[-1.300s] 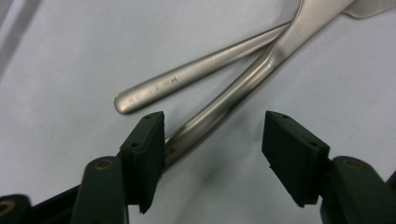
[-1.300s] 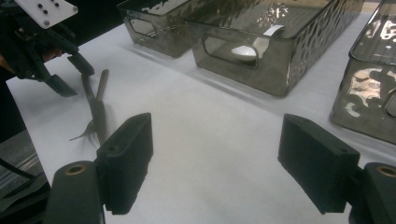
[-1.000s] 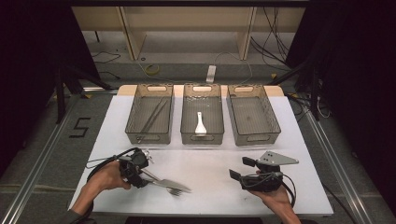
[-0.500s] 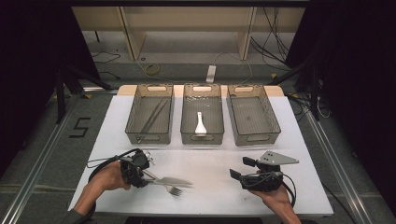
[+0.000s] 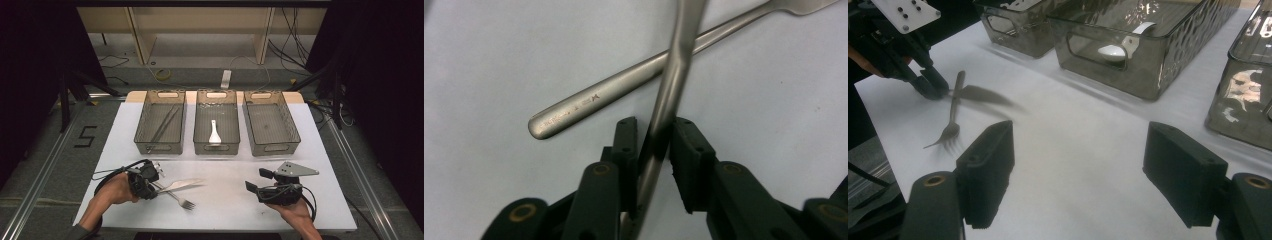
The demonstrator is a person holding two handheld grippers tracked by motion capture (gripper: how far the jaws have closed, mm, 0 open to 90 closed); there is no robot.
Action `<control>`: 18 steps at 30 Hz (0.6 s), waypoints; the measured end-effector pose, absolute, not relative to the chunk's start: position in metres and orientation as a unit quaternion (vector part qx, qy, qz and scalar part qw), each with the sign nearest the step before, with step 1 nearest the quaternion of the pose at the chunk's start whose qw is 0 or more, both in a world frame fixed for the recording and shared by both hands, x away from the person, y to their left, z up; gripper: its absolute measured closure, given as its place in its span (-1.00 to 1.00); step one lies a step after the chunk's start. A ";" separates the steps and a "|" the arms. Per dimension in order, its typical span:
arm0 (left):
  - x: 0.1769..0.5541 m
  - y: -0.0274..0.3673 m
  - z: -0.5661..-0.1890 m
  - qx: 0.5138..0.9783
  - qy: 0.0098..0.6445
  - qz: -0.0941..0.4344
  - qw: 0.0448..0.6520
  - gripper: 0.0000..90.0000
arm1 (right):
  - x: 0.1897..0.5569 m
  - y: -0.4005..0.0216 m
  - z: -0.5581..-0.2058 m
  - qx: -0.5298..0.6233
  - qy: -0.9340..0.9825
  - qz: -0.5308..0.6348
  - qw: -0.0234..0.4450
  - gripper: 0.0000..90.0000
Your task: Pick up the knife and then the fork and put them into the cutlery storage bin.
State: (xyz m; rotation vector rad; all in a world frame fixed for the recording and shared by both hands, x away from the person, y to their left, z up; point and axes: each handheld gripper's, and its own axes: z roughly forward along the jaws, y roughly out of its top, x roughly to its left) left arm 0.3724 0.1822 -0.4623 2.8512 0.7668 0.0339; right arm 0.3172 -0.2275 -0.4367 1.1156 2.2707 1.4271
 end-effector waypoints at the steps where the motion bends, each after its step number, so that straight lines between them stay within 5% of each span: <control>1: 0.373 0.183 -0.462 0.961 0.259 0.010 0.095 0.73 | 0.317 -0.228 -0.437 0.381 0.776 0.489 0.119 -0.35; 18: 0.377 0.193 -0.462 0.946 0.293 -0.012 0.139 0.83 | 0.318 -0.226 -0.436 0.381 0.777 0.487 0.118 -0.35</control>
